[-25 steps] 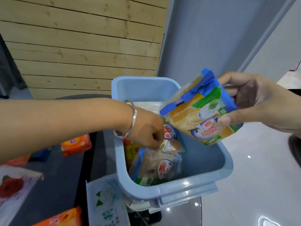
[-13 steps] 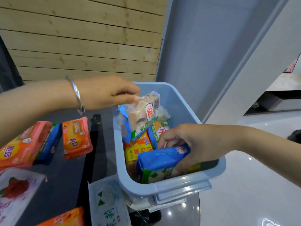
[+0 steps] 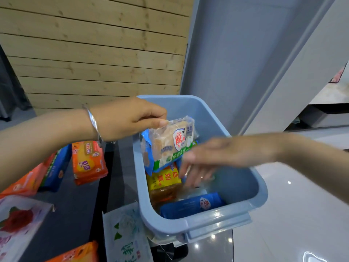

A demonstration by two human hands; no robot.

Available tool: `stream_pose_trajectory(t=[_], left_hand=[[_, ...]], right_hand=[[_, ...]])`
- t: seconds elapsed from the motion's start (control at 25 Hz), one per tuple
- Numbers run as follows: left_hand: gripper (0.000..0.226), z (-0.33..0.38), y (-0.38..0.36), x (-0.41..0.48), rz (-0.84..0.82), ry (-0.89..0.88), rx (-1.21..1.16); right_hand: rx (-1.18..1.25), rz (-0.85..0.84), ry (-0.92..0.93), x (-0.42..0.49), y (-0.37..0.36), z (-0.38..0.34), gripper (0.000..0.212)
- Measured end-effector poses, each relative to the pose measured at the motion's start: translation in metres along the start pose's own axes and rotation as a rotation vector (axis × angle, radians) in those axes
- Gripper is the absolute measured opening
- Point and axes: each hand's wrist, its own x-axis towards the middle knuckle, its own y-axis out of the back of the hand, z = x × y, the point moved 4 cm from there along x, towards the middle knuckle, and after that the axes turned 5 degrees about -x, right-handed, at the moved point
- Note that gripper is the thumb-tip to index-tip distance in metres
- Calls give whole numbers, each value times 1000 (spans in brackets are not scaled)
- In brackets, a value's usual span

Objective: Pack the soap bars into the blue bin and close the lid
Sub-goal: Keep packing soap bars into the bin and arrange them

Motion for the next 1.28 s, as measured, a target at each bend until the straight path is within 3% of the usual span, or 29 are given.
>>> stream_pose_trajectory(t=[0.08, 0.16, 0.24, 0.32, 0.44, 0.56, 0.76, 1.28], left_hand=[[31, 8, -5, 0, 0, -35, -3], [26, 18, -13, 1, -19, -85, -14], [24, 27, -25, 1, -78, -121, 35], [24, 31, -35, 0, -125, -130, 62], [42, 31, -40, 0, -127, -141, 56], [45, 30, -41, 2, -151, -136, 4], [50, 15, -38, -2, -110, 49, -49], [61, 17, -42, -5, -134, 151, 9]], right_hand=[[3, 349, 220, -23, 40, -16, 33], [-134, 463, 230, -35, 62, -15, 38], [-299, 261, 121, -25, 53, -6, 51], [-358, 90, 74, -10, 33, 1, 44], [-453, 165, 89, 0, 22, 5, 35], [-647, 238, 87, 0, 16, 8, 26], [-898, 329, 29, -1, 3, 14, 34], [-920, 133, -18, 16, -7, 9, 32]])
